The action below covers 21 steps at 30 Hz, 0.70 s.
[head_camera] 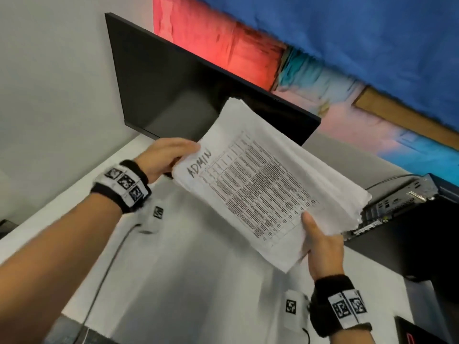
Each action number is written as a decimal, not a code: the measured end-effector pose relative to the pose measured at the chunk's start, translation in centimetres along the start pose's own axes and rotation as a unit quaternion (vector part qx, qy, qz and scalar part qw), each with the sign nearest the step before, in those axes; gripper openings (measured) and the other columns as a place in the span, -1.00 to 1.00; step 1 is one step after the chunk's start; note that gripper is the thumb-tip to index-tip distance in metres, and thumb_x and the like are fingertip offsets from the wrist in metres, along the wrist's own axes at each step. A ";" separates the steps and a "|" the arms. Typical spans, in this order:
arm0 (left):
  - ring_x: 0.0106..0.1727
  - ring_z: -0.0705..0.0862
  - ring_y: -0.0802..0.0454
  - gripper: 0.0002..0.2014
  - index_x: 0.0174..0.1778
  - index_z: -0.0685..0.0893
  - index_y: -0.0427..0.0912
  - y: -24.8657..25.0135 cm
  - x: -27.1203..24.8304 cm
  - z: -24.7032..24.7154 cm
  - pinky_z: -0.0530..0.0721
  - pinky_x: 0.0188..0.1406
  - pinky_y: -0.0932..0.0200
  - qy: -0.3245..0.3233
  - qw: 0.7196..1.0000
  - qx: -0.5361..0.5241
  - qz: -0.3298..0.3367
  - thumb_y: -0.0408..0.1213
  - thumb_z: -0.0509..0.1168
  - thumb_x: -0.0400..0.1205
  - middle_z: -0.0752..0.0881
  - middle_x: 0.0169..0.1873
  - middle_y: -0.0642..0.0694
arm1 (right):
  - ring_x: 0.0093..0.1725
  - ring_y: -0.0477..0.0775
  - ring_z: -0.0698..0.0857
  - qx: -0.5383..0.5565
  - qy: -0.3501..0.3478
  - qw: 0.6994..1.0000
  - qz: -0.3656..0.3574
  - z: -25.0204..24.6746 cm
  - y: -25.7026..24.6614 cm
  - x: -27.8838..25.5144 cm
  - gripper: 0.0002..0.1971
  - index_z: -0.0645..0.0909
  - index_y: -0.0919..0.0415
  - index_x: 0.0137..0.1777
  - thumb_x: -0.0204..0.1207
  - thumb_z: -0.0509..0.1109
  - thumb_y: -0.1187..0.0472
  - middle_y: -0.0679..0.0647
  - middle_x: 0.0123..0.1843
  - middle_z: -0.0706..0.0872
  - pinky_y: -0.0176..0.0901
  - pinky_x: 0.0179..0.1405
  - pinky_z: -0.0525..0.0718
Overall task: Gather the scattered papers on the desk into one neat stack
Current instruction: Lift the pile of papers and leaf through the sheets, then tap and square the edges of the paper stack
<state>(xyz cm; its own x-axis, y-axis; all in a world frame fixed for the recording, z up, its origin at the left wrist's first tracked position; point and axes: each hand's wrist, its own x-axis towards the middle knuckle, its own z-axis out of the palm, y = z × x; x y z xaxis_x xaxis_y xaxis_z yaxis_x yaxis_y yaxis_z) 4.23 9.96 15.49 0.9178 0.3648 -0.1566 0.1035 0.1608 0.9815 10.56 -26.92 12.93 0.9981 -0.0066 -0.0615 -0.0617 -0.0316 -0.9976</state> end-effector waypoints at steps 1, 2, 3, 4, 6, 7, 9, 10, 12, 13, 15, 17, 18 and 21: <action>-0.15 0.88 0.07 -0.51 0.06 0.85 -0.16 0.4 0.1 -0.3 0.79 -0.23 0.21 -0.040 0.997 0.062 -0.018 0.00 0.63 0.27 0.90 -0.07 -0.05 | 0.09 0.00 0.83 -0.015 -0.011 1.000 -0.018 -0.1 -0.7 -0.1 -0.52 0.67 0.29 0.35 0.45 0.60 0.16 0.06 0.13 0.86 -0.01 0.24 0.76; -0.04 0.89 0.01 -0.49 0.13 0.84 -0.17 0.4 0.1 0.0 0.81 -0.08 0.12 -0.064 0.992 0.103 -0.028 -0.06 0.66 0.29 0.91 -0.01 -0.07 | 0.09 -0.02 0.85 -0.023 -0.031 0.998 -0.040 0.1 -1.4 -0.3 -0.58 0.71 0.24 0.31 0.46 0.58 0.18 0.03 0.11 0.89 -0.08 0.20 0.77; 0.05 0.88 -0.03 -0.52 0.20 0.82 -0.18 0.3 -0.1 0.6 0.80 0.08 0.03 -0.056 0.992 0.112 -0.020 -0.15 0.65 0.36 0.90 0.05 -0.08 | 0.10 -0.05 0.86 -0.028 -0.051 0.997 -0.058 0.5 -2.0 -0.5 -0.68 0.74 0.20 0.25 0.50 0.55 0.24 -0.03 0.08 0.90 -0.17 0.15 0.78; 0.10 0.87 -0.03 -0.56 0.24 0.80 -0.20 -0.1 -0.3 1.6 0.78 0.19 -0.04 -0.018 0.995 0.094 0.002 -0.23 0.63 0.43 0.89 0.08 -0.08 | 0.11 -0.08 0.86 -0.029 -0.064 0.995 -0.073 1.1 -2.2 -0.7 -0.75 0.75 0.16 0.22 0.55 0.51 0.30 -0.10 0.05 0.91 -0.26 0.10 0.78; 0.12 0.85 -0.02 -0.63 0.27 0.78 -0.24 -1.5 -1.4 4.2 0.77 0.26 -0.09 0.088 0.993 0.030 0.067 -0.32 0.55 0.54 0.86 0.10 -0.08 | 0.20 -0.05 0.83 -0.024 -0.066 0.992 -0.101 2.7 -2.2 -1.4 -0.76 0.73 0.17 0.25 0.62 0.43 0.33 -0.16 0.05 0.90 -0.28 0.14 0.76; 0.12 0.85 -0.02 -0.68 0.25 0.78 -0.21 -2.4 -2.1 5.6 0.79 0.23 -0.08 0.125 0.988 0.002 0.090 -0.32 0.52 0.57 0.86 0.10 -0.09 | 0.28 -0.01 0.79 -0.019 -0.063 0.991 -0.116 3.7 -2.1 -2.1 -0.73 0.70 0.21 0.32 0.65 0.39 0.32 -0.13 0.13 0.87 -0.21 0.24 0.73; 0.06 0.86 0.12 -0.79 0.13 0.79 -0.01 -4.4 -3.6 7.8 0.83 0.08 0.09 0.162 0.979 -0.051 0.111 -0.33 0.49 0.61 0.86 0.05 0.00 | 0.41 -0.04 0.70 -0.016 -0.059 0.988 -0.138 5.3 -1.1 -3.3 -0.62 0.60 0.26 0.49 0.69 0.33 0.32 -0.08 0.33 0.77 -0.18 0.40 0.63; 0.01 0.86 0.19 -0.80 0.07 0.78 0.05 -5.3 -4.3 8.4 0.82 0.02 0.17 0.179 0.976 -0.063 0.111 -0.33 0.50 0.60 0.86 0.01 0.05 | 0.43 -0.08 0.68 -0.012 -0.054 0.990 -0.134 5.7 -0.2 -3.7 -0.58 0.56 0.24 0.54 0.68 0.35 0.30 -0.06 0.38 0.74 -0.20 0.43 0.60; -0.01 0.87 0.13 -0.79 0.04 0.80 0.02 -7.0 -5.0 8.3 0.84 0.02 0.13 0.203 0.973 -0.054 0.090 -0.25 0.58 0.52 0.88 -0.04 0.02 | 0.39 -0.07 0.70 -0.007 -0.038 0.996 -0.084 5.8 2.1 -4.1 -0.52 0.56 0.15 0.52 0.60 0.47 0.26 -0.02 0.38 0.74 -0.20 0.39 0.63; -0.01 0.87 0.08 -0.74 0.04 0.80 0.00 -7.8 -5.1 7.7 0.84 0.04 0.07 0.205 0.975 -0.036 0.076 -0.20 0.63 0.46 0.89 -0.04 0.00 | 0.35 -0.03 0.72 -0.013 -0.032 0.998 -0.050 5.5 3.4 -4.1 -0.50 0.57 0.11 0.47 0.53 0.55 0.26 -0.01 0.34 0.75 -0.17 0.35 0.66; 0.01 0.83 0.11 -0.64 0.04 0.76 0.10 -9.0 -5.0 6.5 0.82 0.09 0.05 0.209 0.977 0.005 0.040 -0.13 0.67 0.38 0.86 -0.02 0.05 | 0.30 0.11 0.76 -0.031 -0.027 0.999 0.013 4.3 5.8 -3.8 -0.45 0.61 0.12 0.41 0.42 0.64 0.30 0.07 0.27 0.79 0.00 0.33 0.71; 0.09 0.77 0.19 -0.55 0.14 0.70 0.13 -9.3 -4.7 5.6 0.75 0.12 0.10 0.212 0.977 0.002 0.019 -0.08 0.67 0.37 0.82 0.04 0.12 | 0.24 0.20 0.78 -0.048 -0.024 0.998 0.046 3.2 6.9 -3.3 -0.52 0.65 0.13 0.31 0.40 0.64 0.37 0.14 0.19 0.81 0.13 0.36 0.69; 0.10 0.76 0.19 -0.53 0.20 0.70 0.08 -9.0 -4.6 5.5 0.72 0.10 0.13 0.210 0.977 0.000 0.019 -0.07 0.65 0.39 0.81 0.06 0.11 | 0.20 0.17 0.79 -0.051 -0.029 0.997 0.043 2.9 6.9 -3.1 -0.57 0.67 0.09 0.23 0.41 0.61 0.42 0.12 0.14 0.81 0.10 0.35 0.69; -0.09 0.75 0.13 -0.72 0.04 0.72 -0.05 -7.6 -4.0 5.8 0.67 -0.11 0.19 0.210 0.977 -0.014 0.024 0.00 0.52 0.53 0.79 -0.10 0.06 | 0.24 0.04 0.75 -0.066 -0.024 0.998 -0.006 2.2 6.4 -2.5 -0.49 0.61 0.00 0.28 0.41 0.60 0.45 0.10 0.22 0.76 -0.30 0.14 0.71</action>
<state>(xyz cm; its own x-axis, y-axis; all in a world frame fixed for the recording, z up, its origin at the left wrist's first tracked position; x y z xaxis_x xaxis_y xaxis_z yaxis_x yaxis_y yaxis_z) 2.04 1.92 9.29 0.6818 0.7162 -0.1487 0.0485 0.1585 0.9862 7.64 -24.92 6.60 0.9976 0.0431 -0.0549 -0.0472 -0.1619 -0.9857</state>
